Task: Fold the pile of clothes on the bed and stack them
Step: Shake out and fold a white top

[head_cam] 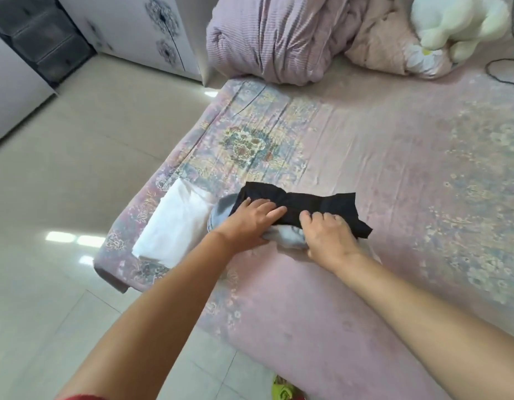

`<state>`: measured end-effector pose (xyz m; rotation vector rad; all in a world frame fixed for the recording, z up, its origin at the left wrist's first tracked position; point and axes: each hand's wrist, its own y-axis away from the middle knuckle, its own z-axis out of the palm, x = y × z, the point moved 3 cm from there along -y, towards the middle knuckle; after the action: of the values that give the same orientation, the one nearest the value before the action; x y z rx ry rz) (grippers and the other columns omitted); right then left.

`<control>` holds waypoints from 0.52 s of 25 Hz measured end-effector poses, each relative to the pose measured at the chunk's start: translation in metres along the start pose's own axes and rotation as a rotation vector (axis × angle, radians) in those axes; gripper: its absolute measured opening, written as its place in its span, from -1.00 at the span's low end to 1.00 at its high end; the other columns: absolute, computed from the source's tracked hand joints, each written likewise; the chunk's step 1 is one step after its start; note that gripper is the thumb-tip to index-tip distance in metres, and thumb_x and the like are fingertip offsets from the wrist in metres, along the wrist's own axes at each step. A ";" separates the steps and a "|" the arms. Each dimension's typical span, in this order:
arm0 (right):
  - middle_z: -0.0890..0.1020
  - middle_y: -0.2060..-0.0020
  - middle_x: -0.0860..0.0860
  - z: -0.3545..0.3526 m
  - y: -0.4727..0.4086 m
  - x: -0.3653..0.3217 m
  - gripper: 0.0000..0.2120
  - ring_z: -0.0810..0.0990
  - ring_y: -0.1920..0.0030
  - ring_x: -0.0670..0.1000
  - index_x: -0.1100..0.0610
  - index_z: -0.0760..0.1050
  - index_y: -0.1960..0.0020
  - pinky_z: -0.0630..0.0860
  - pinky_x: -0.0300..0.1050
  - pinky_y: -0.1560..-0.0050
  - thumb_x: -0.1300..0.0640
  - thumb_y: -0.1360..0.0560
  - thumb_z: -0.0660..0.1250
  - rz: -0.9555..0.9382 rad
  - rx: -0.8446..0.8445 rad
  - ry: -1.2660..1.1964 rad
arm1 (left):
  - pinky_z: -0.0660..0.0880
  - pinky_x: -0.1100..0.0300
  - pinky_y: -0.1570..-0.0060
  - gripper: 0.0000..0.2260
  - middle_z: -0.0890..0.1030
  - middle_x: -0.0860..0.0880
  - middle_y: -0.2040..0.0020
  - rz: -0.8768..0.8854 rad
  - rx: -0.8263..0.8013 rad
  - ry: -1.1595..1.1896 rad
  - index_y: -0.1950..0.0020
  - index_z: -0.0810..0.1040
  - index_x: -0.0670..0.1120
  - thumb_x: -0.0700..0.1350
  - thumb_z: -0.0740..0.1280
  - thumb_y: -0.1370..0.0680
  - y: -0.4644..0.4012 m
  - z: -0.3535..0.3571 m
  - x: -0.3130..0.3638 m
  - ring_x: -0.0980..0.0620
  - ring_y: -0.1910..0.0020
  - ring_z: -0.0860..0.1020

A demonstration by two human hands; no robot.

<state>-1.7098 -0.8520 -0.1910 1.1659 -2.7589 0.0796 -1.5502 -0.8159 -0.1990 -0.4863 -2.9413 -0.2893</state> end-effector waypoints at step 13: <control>0.48 -0.24 0.38 0.221 0.094 -0.173 -0.02 0.43 -0.26 0.33 0.29 0.40 -0.34 0.50 0.25 -0.10 -0.11 -0.04 0.59 0.209 -0.511 -0.370 | 0.15 -0.30 -0.39 -0.07 0.15 -0.12 -0.54 -0.049 -0.147 -0.018 -0.55 0.10 -0.04 0.16 0.39 -0.26 0.117 0.259 -0.026 -0.10 -0.51 0.13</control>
<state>-1.6827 -0.6870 -0.4352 0.8162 -2.9214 -0.8444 -1.5162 -0.6605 -0.4357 -0.4371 -2.9665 -0.5123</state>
